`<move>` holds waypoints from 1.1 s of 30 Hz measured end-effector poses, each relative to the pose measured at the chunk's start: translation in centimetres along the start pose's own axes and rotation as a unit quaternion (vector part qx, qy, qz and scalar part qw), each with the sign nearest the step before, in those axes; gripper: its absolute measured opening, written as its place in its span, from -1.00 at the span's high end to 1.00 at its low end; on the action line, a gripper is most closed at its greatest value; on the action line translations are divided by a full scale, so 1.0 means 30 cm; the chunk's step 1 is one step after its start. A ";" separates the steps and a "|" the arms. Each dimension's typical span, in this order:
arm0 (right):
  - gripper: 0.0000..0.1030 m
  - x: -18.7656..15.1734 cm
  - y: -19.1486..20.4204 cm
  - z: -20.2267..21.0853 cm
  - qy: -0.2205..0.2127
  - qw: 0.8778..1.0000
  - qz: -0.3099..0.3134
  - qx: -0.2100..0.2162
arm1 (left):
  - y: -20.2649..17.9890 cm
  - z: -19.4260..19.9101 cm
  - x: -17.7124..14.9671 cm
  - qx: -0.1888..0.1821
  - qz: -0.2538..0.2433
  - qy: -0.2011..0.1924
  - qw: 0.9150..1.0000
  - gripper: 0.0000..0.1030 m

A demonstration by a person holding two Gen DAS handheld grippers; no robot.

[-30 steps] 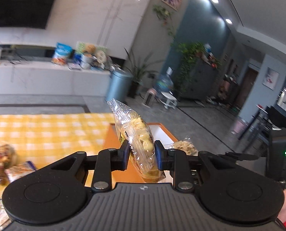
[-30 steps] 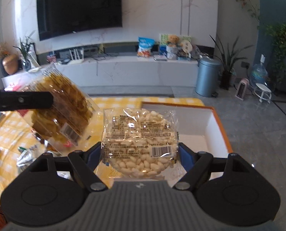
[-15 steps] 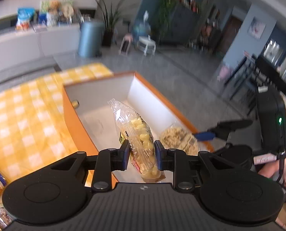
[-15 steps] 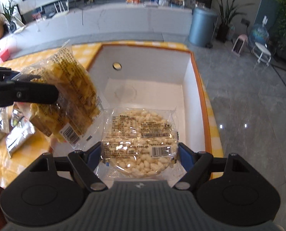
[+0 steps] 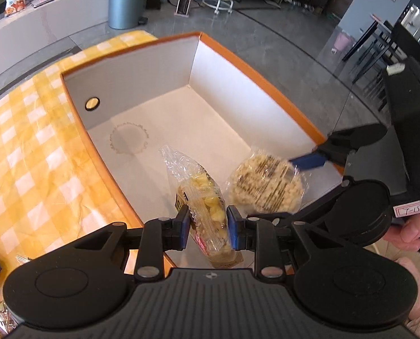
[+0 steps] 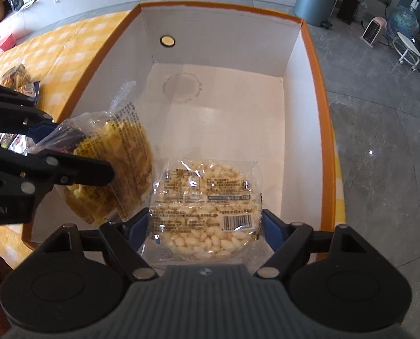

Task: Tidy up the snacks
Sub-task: 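Carry both held snack packs over the orange box with both tools, then open both tools to drop the packs into the box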

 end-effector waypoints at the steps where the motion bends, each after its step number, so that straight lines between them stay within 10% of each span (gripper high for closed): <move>1: -0.54 0.002 -0.002 -0.008 0.002 1.000 0.004 -0.009 | -0.002 -0.004 0.000 -0.001 -0.002 0.001 1.000 0.41; 8: -0.56 0.006 0.007 -0.026 0.016 0.999 0.020 -0.032 | -0.012 0.009 0.006 0.014 -0.008 0.003 1.000 0.38; 22: -0.78 -0.024 0.032 0.013 0.017 0.998 0.028 -0.059 | -0.001 0.130 0.002 0.008 0.001 -0.056 0.998 -0.35; 33: -0.79 -0.044 0.122 0.198 -0.074 0.993 0.024 -0.088 | 0.026 0.328 -0.105 0.030 0.017 -0.164 0.986 -0.47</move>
Point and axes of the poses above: each gripper's, at about its wrist camera, not at the fingertips, and z roughly against the way its jaws point, y to its left, x to its top, the point moved 10 cm from there along -z, roughly the way its jaws point, and after that the axes turned 14 degrees about y, right-handed, at the moved point
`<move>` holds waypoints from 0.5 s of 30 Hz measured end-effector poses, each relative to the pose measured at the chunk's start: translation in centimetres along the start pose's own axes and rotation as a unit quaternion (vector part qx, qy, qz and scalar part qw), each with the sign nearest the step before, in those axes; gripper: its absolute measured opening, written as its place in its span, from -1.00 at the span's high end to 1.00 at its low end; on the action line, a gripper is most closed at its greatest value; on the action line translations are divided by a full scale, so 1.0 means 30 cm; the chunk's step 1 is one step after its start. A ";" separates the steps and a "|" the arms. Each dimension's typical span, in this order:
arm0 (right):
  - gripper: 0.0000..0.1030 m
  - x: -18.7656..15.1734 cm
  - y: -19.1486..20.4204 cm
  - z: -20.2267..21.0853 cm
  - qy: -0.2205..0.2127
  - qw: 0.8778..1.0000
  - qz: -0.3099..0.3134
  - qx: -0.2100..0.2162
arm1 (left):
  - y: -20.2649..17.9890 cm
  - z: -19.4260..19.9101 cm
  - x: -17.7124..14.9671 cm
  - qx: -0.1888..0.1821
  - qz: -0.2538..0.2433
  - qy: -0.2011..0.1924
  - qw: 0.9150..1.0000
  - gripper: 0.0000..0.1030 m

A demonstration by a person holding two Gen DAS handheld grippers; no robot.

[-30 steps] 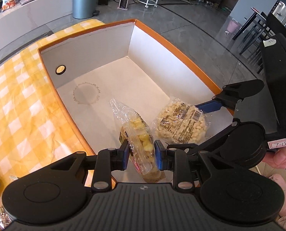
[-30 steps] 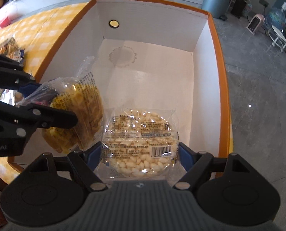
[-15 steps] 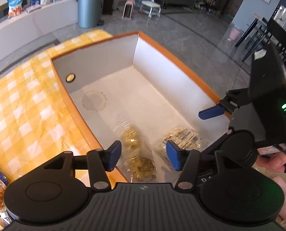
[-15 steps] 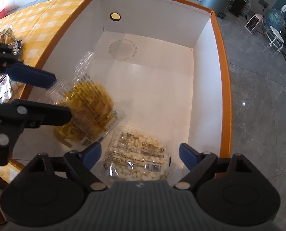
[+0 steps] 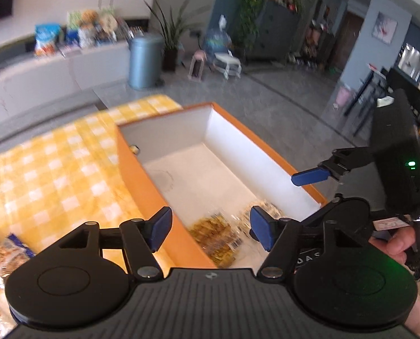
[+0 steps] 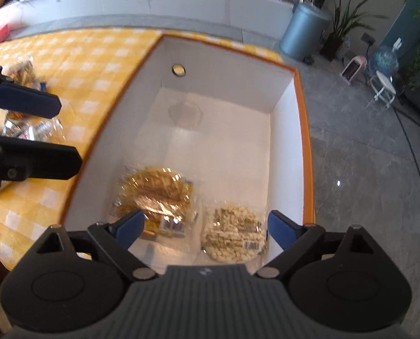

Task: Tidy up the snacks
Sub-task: 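Open both tools to drop the packs into the box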

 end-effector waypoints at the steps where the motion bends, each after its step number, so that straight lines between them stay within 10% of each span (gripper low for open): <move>1: -0.78 0.004 0.016 0.029 -0.017 1.000 0.001 -0.002 | 0.008 0.024 -0.008 0.007 0.001 -0.014 1.000 -0.48; 15: -0.77 -0.001 0.315 0.279 -0.231 0.971 -0.047 0.042 | 0.220 0.290 -0.217 0.130 0.079 -0.149 0.977 -0.68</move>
Point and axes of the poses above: each gripper's, at about its wrist camera, not at the fingertips, and z roughly against the way its jaws point, y to its left, x to its top, the point moved 10 cm from there along -z, roughly the way its jaws point, and after that the axes turned 14 degrees about y, right-handed, at the moved point
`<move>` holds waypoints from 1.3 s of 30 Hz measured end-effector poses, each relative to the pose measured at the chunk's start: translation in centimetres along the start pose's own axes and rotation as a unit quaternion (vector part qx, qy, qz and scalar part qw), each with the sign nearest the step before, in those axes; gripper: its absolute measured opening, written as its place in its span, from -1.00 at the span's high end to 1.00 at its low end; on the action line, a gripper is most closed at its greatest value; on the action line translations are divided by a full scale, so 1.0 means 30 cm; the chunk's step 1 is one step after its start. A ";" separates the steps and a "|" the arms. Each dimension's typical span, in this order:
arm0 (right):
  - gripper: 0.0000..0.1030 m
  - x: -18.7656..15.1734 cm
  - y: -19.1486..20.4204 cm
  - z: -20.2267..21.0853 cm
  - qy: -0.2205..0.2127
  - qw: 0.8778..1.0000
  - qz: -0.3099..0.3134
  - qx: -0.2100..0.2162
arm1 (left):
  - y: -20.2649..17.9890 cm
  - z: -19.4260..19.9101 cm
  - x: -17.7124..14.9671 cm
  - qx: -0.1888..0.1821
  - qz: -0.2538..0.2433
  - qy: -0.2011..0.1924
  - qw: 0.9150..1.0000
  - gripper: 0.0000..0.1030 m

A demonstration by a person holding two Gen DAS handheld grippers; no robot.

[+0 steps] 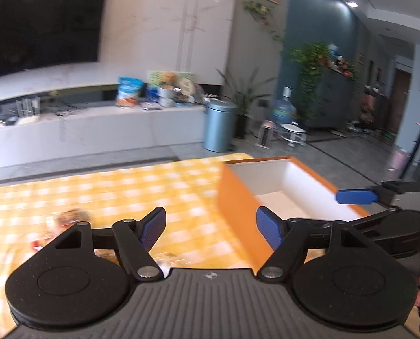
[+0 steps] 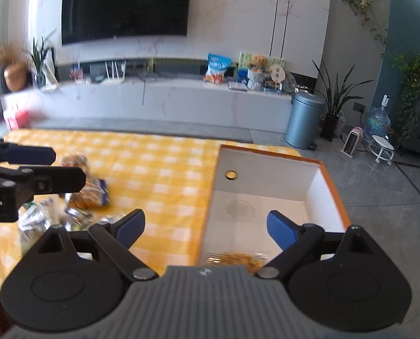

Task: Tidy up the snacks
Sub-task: 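Open both tools to drop the packs into the box, then grasp the white wafer pack with the right tool while the left tool grasps the white chip bag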

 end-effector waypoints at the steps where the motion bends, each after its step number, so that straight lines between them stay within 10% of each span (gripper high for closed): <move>1: -0.77 -0.008 0.026 0.003 -0.008 1.000 -0.006 0.007 | 0.022 0.008 -0.018 0.008 0.003 -0.001 1.000 -0.69; 9: -0.77 -0.108 0.253 -0.022 -0.040 0.998 -0.001 0.044 | 0.201 0.032 -0.212 0.060 0.016 0.023 0.998 -0.71; 18: -0.77 -0.229 0.375 -0.160 0.025 0.998 -0.006 0.065 | 0.358 0.031 -0.421 0.105 0.036 0.069 0.991 -0.72; 39: -0.77 -0.255 0.490 -0.401 0.127 0.986 -0.033 0.099 | 0.474 -0.165 -0.454 0.168 -0.108 0.134 0.971 -0.73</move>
Point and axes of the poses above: each gripper's, at about its wrist camera, not at the fingertips, and z roughly against the way its jaws point, y to its left, x to its top, the point moved 10 cm from there along -z, roughly the way its jaws point, and after that the axes turned 14 degrees about y, right-handed, at the moved point
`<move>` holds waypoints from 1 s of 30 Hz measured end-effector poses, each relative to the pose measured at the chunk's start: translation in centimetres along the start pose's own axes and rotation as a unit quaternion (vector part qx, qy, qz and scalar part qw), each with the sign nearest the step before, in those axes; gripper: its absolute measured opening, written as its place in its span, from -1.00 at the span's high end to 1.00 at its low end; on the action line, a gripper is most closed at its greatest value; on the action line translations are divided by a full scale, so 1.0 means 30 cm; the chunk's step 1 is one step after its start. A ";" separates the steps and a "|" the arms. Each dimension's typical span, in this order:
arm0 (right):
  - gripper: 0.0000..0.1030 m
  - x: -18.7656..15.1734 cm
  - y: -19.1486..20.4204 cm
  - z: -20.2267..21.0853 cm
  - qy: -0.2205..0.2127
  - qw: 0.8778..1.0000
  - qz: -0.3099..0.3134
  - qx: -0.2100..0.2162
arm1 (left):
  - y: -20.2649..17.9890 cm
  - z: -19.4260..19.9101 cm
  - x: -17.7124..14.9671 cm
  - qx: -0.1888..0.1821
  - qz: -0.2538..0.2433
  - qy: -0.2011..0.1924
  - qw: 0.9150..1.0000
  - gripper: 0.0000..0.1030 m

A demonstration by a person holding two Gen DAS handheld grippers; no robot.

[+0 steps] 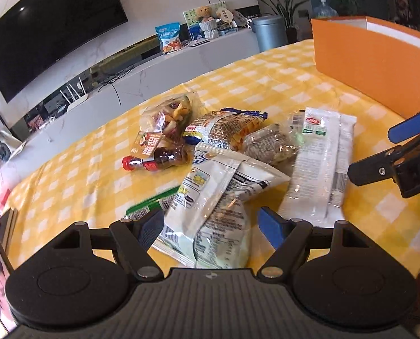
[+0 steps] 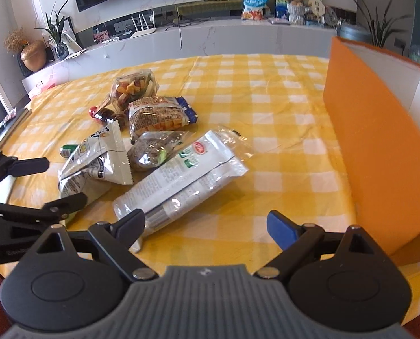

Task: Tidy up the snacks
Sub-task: 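Grasp the white wafer pack with the right tool while the left tool grasps the white chip bag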

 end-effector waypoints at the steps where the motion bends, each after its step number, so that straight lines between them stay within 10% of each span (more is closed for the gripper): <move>1: -0.77 0.005 0.007 -0.010 0.005 1.000 -0.008 0.009 | 0.002 -0.007 0.006 -0.002 -0.003 0.000 1.000 -0.73; 15: -0.56 0.055 0.028 -0.119 0.040 0.995 -0.078 0.039 | 0.011 -0.128 0.042 -0.029 -0.028 0.031 0.999 -0.80; 30: 0.54 0.078 0.047 -0.075 0.004 0.998 -0.052 0.041 | 0.021 -0.104 0.031 -0.039 0.069 0.043 0.996 -0.31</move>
Point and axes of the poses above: each gripper's, at about its wrist camera, not at the fingertips, and z roughly against the way its jaws point, y to its left, x to its top, the point moved 10 cm from there along -z, roughly the way its jaws point, and after that the axes turned 14 degrees about y, right-handed, at the moved point
